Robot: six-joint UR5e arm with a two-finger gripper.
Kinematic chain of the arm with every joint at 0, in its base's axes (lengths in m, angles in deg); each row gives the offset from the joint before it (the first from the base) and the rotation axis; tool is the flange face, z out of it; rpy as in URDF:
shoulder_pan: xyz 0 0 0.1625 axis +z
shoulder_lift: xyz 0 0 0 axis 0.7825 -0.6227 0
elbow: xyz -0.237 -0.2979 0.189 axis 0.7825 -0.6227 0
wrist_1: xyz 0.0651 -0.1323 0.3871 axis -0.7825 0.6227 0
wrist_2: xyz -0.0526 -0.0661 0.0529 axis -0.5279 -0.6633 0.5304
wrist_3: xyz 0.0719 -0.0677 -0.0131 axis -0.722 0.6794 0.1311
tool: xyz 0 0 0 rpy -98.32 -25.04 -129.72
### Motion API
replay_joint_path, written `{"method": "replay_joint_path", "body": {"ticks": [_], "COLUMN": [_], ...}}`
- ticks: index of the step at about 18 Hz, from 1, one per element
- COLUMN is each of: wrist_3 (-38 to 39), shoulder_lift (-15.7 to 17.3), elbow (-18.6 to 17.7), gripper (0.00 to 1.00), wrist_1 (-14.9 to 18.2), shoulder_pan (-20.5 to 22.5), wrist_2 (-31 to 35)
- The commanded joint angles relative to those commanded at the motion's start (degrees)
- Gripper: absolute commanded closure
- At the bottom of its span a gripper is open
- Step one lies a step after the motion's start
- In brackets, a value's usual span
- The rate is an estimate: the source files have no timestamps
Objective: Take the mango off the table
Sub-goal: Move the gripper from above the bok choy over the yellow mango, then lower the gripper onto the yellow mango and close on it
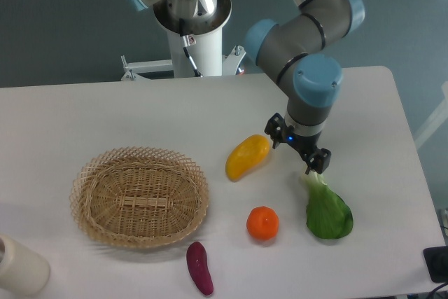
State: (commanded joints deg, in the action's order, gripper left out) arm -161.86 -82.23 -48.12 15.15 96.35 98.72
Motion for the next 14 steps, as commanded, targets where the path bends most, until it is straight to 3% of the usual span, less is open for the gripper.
{"method": "replay_joint_path", "body": {"ticks": [7,10,14], "wrist_3": [1.66,5.27,5.45], "shoulder_lift": [0.97,1.23,1.67], "elbow": [-3.6,-6.94,-8.0], "gripper": [0.0,0.0,0.0], "wrist_1": [-0.7,-0.96,-0.88], "shoulder_pan": [-3.69,-4.31,-5.36], "wrist_2": [0.53,2.19,3.86]}}
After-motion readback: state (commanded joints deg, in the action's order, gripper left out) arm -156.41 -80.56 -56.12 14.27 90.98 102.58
